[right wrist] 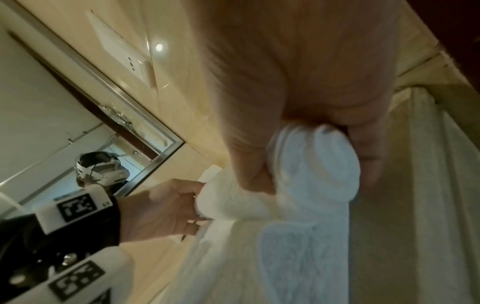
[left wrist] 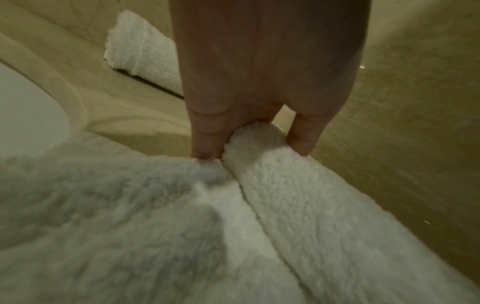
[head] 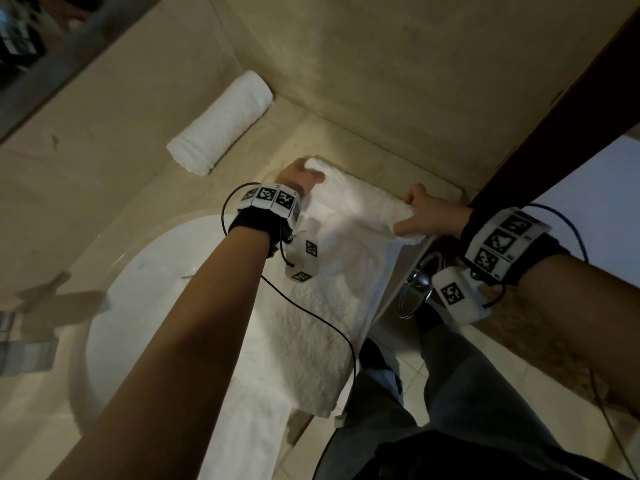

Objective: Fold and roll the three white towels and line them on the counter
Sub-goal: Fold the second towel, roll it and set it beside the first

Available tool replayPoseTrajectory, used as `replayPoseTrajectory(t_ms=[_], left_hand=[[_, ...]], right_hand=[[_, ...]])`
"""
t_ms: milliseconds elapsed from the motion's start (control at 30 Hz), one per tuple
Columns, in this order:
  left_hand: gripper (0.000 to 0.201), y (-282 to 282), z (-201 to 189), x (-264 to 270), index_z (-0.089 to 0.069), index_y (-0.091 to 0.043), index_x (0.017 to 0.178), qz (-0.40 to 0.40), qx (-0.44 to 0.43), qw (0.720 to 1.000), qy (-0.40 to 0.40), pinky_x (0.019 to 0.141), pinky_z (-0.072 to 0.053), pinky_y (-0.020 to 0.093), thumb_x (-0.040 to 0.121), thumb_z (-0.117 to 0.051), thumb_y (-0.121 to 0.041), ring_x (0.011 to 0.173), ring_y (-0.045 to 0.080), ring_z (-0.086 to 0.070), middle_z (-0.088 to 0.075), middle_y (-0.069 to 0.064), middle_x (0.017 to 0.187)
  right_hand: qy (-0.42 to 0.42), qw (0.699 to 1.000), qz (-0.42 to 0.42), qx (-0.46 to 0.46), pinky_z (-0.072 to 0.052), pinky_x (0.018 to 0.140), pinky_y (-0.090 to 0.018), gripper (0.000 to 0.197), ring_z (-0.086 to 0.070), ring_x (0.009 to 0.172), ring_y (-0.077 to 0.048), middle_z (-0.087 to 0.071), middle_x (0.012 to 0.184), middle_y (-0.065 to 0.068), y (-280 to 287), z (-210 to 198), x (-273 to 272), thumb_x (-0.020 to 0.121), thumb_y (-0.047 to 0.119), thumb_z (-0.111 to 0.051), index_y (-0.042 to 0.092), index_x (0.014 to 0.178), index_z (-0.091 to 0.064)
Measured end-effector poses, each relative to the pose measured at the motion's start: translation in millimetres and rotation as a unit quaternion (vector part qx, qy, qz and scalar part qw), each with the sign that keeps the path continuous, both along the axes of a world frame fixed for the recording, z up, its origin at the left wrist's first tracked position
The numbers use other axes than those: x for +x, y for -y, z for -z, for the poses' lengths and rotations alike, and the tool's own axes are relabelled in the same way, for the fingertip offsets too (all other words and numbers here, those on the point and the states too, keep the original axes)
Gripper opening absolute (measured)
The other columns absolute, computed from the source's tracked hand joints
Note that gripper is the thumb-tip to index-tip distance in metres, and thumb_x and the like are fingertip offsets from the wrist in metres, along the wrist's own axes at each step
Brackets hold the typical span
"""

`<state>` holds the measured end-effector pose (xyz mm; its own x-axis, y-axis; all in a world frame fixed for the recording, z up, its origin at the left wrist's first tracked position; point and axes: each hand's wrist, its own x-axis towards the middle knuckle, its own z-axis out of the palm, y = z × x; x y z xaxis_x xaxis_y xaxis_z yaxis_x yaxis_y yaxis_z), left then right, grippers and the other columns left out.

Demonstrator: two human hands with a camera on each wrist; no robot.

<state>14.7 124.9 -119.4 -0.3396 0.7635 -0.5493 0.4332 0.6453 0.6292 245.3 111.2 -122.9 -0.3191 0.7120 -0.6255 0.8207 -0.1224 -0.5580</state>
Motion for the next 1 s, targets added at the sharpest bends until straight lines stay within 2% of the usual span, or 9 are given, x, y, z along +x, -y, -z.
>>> replayPoseTrajectory(t_ms=[167,300,367,467,567,633,767,867,1000], left_hand=[[0.058,-5.0,0.8,3.3,-0.034,-0.015,0.143,0.012,-0.021,1.0,-0.019,0.099,-0.045,0.04,0.091,-0.056,-0.028,0.122,0.03,-0.05,-0.047,0.01,0.14],[0.062,-7.0,3.4,5.8,-0.03,-0.019,0.144,0.034,-0.031,0.997,-0.054,0.093,-0.048,0.04,0.09,-0.053,-0.04,0.118,0.031,-0.054,-0.047,0.01,0.14],[0.065,-7.5,2.9,8.4,-0.028,-0.021,0.144,0.052,-0.034,0.996,-0.068,0.098,-0.045,0.045,0.088,-0.052,-0.045,0.118,0.032,-0.053,-0.048,0.011,0.139],[0.068,-10.9,4.1,11.8,-0.027,-0.024,0.143,0.053,-0.032,0.996,-0.069,0.096,-0.046,0.047,0.085,-0.05,-0.05,0.112,0.033,-0.055,-0.052,0.011,0.134],[0.067,-15.6,6.6,10.4,-0.024,-0.024,0.145,0.007,-0.011,1.0,-0.022,0.098,-0.045,0.048,0.086,-0.048,-0.047,0.116,0.034,-0.054,-0.047,0.011,0.138],[0.065,-17.8,7.7,7.7,-0.024,-0.026,0.145,-0.028,-0.001,0.999,0.033,0.101,-0.042,0.05,0.087,-0.047,-0.046,0.121,0.034,-0.05,-0.044,0.012,0.141],[0.058,-17.0,13.8,1.5,-0.022,-0.028,0.146,-0.071,0.025,0.989,0.13,0.109,-0.032,0.051,0.093,-0.043,-0.039,0.133,0.033,-0.037,-0.035,0.012,0.148],[0.051,-16.0,19.7,-2.9,-0.026,-0.031,0.144,-0.096,0.061,0.978,0.174,0.109,-0.033,0.05,0.096,-0.042,-0.031,0.132,0.034,-0.037,-0.037,0.014,0.145],[0.05,-15.2,24.9,-11.5,-0.024,-0.036,0.142,-0.106,0.052,0.973,0.2,0.105,-0.035,0.055,0.095,-0.043,-0.034,0.13,0.037,-0.037,-0.035,0.016,0.146]], right_hand=[[0.012,0.996,0.029,0.08,-0.035,0.069,-0.03,0.048,-0.045,0.087,-0.021,-0.044,0.099,-0.011,-10.5,0.6,0.0,0.08,0.018,-0.069,0.013,0.102,-0.027],[0.086,0.987,0.028,0.132,-0.037,0.071,-0.034,0.05,-0.048,0.087,-0.025,-0.049,0.102,-0.013,-26.0,-6.2,-3.6,0.08,0.019,-0.069,0.009,0.116,-0.036],[0.116,0.977,0.033,0.177,-0.045,0.078,-0.04,0.05,-0.055,0.096,-0.032,-0.054,0.113,-0.017,-32.5,-7.1,-5.7,0.08,0.019,-0.07,0.009,0.118,-0.039],[0.141,0.964,0.071,0.216,-0.046,0.09,-0.047,0.046,-0.052,0.111,-0.038,-0.049,0.126,-0.018,-34.6,-7.1,-8.1,0.082,0.02,-0.066,0.013,0.121,-0.043],[0.086,0.967,0.165,0.172,-0.05,0.088,-0.043,0.053,-0.057,0.104,-0.032,-0.056,0.12,-0.004,-33.6,-3.7,-8.2,0.074,0.029,-0.063,0.023,0.123,-0.045],[0.006,0.955,0.265,0.136,-0.05,0.089,-0.041,0.059,-0.057,0.105,-0.03,-0.056,0.119,-0.004,-32.6,-2.8,-10.4,0.064,0.028,-0.057,0.025,0.122,-0.046],[-0.144,0.893,0.416,0.094,-0.039,0.081,-0.028,0.052,-0.048,0.104,-0.022,-0.046,0.129,-0.005,-27.7,1.2,-22.8,0.082,0.004,-0.046,0.014,0.132,-0.04],[-0.204,0.847,0.483,0.091,-0.034,0.079,-0.024,0.054,-0.046,0.106,-0.019,-0.043,0.135,-0.005,-28.2,7.9,-30.4,0.083,0.001,-0.043,0.014,0.136,-0.036],[-0.242,0.82,0.512,0.085,-0.041,0.072,-0.022,0.058,-0.044,0.103,-0.016,-0.042,0.119,0.001,-27.0,13.4,-38.0,0.083,-0.003,-0.047,0.016,0.137,-0.033]])
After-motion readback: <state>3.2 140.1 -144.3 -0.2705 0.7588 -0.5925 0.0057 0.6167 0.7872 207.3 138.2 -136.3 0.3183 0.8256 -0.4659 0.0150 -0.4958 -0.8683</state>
